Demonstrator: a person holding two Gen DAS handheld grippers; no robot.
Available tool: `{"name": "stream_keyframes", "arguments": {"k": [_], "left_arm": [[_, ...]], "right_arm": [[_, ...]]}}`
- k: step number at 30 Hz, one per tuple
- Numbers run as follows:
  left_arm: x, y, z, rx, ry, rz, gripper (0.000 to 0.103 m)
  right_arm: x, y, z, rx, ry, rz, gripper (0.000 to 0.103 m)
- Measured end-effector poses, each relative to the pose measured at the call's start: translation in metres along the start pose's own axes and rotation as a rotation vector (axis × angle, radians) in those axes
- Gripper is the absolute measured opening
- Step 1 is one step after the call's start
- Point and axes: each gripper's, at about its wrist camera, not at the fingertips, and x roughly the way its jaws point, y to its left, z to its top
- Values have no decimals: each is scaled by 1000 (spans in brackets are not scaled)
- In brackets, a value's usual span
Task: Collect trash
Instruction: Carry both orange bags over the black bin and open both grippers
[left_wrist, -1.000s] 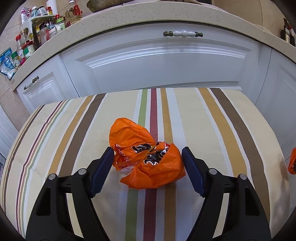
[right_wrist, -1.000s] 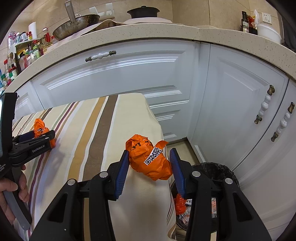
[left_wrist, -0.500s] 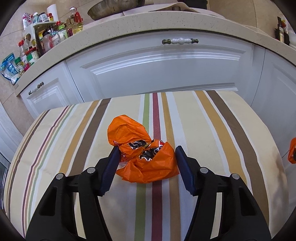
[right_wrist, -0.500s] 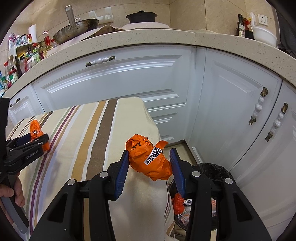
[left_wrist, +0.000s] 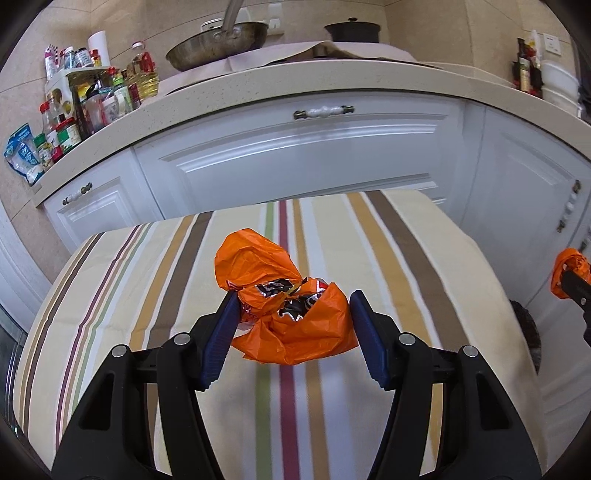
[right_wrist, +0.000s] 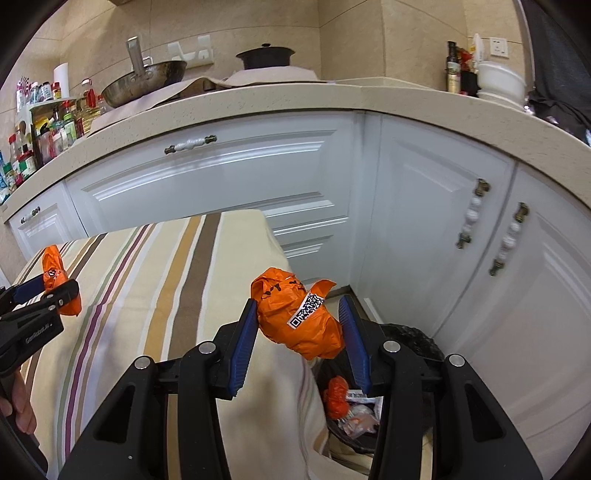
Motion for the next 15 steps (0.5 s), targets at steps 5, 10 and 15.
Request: {"name": "stream_keyframes", "arguments": {"k": [5, 10, 15], "left_arm": [[-23, -25, -10, 30, -6, -60, 59], [-46, -61, -17, 88, -31, -121, 59], [-64, -103, -23, 149, -48, -182, 59]], "right_arm": [[-22, -19, -10, 23, -12, -36, 45], [-44, -46, -23, 62, -22, -81, 45], [-62, -77, -35, 105, -31, -133, 45]]}}
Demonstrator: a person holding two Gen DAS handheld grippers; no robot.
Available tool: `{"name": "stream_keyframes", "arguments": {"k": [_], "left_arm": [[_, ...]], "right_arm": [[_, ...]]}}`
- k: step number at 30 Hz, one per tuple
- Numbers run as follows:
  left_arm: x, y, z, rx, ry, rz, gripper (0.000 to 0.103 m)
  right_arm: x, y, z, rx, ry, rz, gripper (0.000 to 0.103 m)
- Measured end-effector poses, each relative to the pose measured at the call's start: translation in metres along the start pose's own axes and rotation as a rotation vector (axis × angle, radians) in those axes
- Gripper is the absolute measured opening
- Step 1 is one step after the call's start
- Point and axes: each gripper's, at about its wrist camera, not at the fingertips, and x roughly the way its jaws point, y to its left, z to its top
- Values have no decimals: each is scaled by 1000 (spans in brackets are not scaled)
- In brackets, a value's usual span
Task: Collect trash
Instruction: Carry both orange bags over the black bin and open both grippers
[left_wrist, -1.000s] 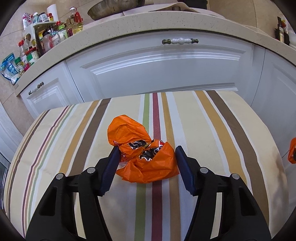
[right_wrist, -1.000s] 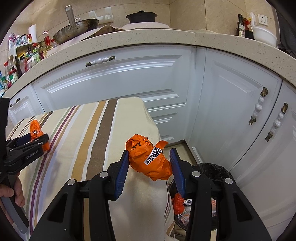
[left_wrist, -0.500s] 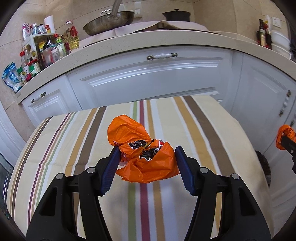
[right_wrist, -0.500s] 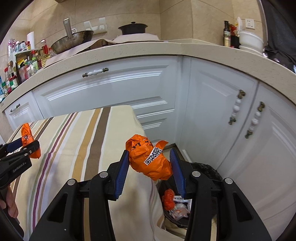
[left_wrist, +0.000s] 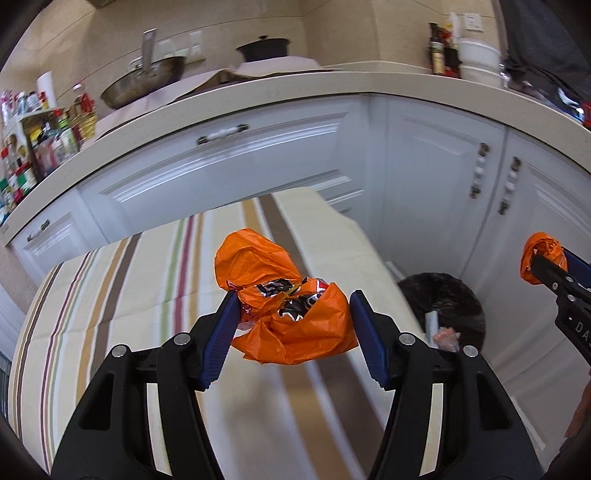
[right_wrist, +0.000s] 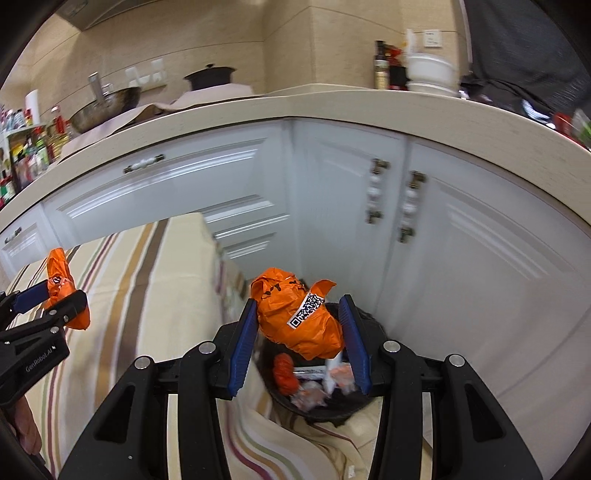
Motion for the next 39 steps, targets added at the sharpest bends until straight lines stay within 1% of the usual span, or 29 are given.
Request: {"name": "stream_keyframes", "arguments": {"k": [6, 11, 17, 22, 25, 30, 34, 35, 36, 37, 39], "left_arm": [[-3, -48, 4, 59, -17, -60, 59], [-3, -83, 11, 103, -37, -92, 59], [11, -118, 21, 139, -48, -110, 59], [35, -142, 30, 168, -42, -108, 59], [52, -152, 33, 179, -33, -96, 60], [80, -161, 37, 183, 4, -84, 60], [104, -166, 41, 179, 40, -105, 61], [110, -167, 42, 177, 45, -101, 61], [117, -168, 43, 174, 59, -100, 64], [122, -168, 44, 168, 76, -109, 65], [130, -165, 47, 145, 94, -121, 65]], "right_arm": [[-9, -35, -9, 41, -4, -55, 45], [-8, -59, -11, 77, -10, -83, 45], [6, -78, -7, 93, -14, -94, 45], [29, -86, -3, 92, 0, -88, 45], [45, -88, 0, 85, 9, -86, 45], [69, -90, 1, 83, 30, -77, 45], [89, -90, 3, 83, 44, -74, 45], [94, -90, 3, 82, 47, -74, 46], [102, -90, 3, 80, 56, -72, 53], [106, -89, 3, 80, 56, -77, 57], [115, -90, 2, 87, 61, -84, 57]]}}
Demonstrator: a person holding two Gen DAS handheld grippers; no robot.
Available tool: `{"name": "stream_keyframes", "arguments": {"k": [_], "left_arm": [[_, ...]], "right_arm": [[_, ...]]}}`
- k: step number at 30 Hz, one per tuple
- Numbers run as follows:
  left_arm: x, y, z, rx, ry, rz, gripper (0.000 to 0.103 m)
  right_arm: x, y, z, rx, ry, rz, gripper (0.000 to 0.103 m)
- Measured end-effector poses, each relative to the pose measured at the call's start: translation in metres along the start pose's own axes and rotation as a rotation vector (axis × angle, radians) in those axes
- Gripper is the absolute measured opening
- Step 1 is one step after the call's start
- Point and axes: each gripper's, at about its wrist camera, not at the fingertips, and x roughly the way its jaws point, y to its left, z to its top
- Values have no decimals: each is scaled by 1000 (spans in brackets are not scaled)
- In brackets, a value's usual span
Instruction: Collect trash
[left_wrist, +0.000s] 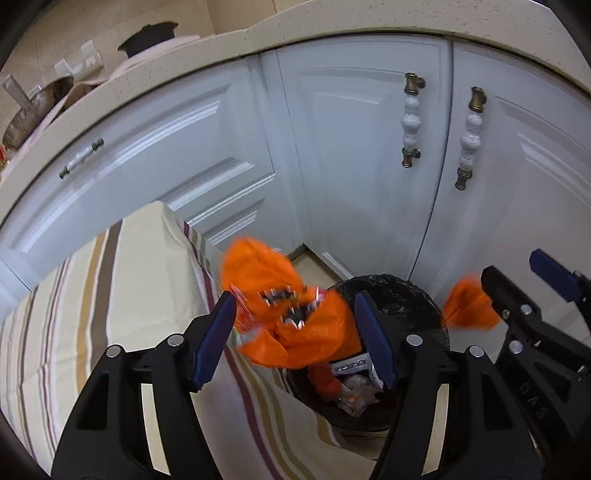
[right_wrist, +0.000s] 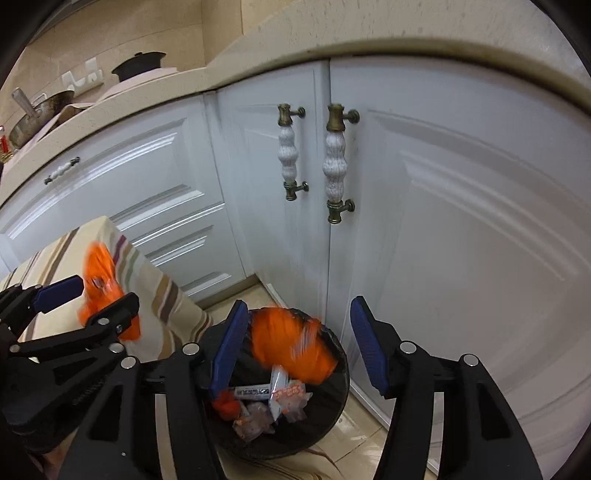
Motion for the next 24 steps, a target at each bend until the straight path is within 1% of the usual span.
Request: {"name": "stream_keyframes", "arguments": {"k": [6, 11, 18, 24], "left_arm": [[6, 0, 4, 4, -2, 0, 70], [-1, 0, 3, 9, -8, -6, 70], [-27, 6, 1, -1, -44, -6, 71], [-65, 20, -7, -16, -89, -14, 72]], "right_arm": [[3, -1, 1, -1, 4, -14, 57], [-5, -6, 1, 9, 3, -23, 57], [-28, -9, 2, 13, -20, -38, 57], [-58, -6, 0, 12, -45, -49, 61]]}}
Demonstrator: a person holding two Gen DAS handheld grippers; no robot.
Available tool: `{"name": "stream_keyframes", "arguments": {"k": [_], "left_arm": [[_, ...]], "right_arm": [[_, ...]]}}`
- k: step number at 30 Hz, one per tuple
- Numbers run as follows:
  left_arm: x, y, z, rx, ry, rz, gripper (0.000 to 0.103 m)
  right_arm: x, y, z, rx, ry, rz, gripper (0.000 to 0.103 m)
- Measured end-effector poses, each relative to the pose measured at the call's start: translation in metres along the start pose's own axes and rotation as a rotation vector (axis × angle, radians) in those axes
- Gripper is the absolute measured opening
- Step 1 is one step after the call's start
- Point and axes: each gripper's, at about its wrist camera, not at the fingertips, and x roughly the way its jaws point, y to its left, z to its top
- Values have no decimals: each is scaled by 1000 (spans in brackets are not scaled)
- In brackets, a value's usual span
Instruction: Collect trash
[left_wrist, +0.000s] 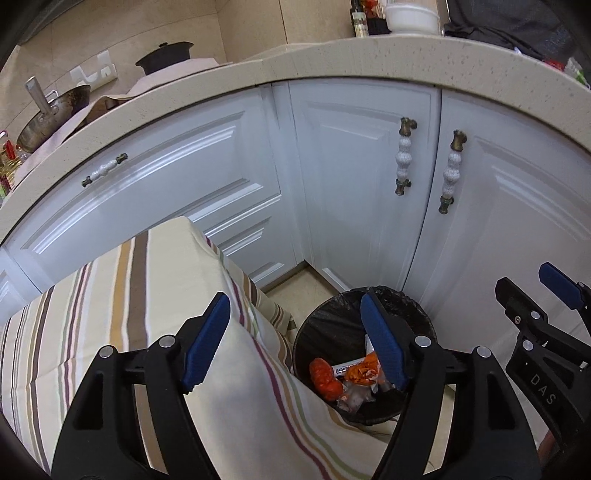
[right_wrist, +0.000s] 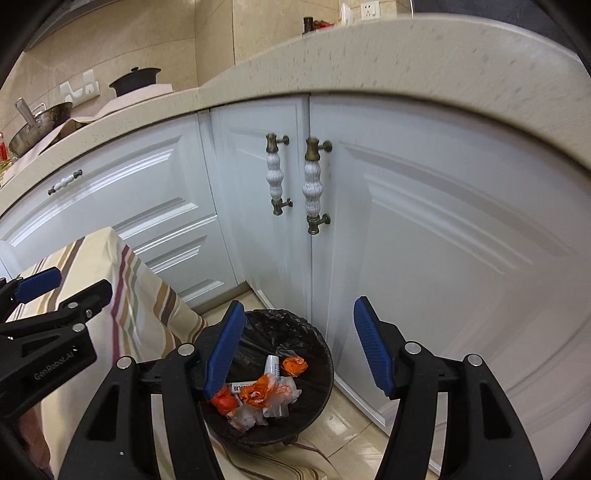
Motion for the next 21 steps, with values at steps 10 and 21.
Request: {"name": "stream_keyframes", "arguments": {"k": [10, 21], "left_arm": [[-73, 29, -19, -16, -84, -6, 80], [-141, 67, -48, -47, -153, -9, 87]], "right_arm": [[-70, 9, -9, 5, -63, -28, 67], [-129, 26, -21, 2, -102, -27, 74]]}}
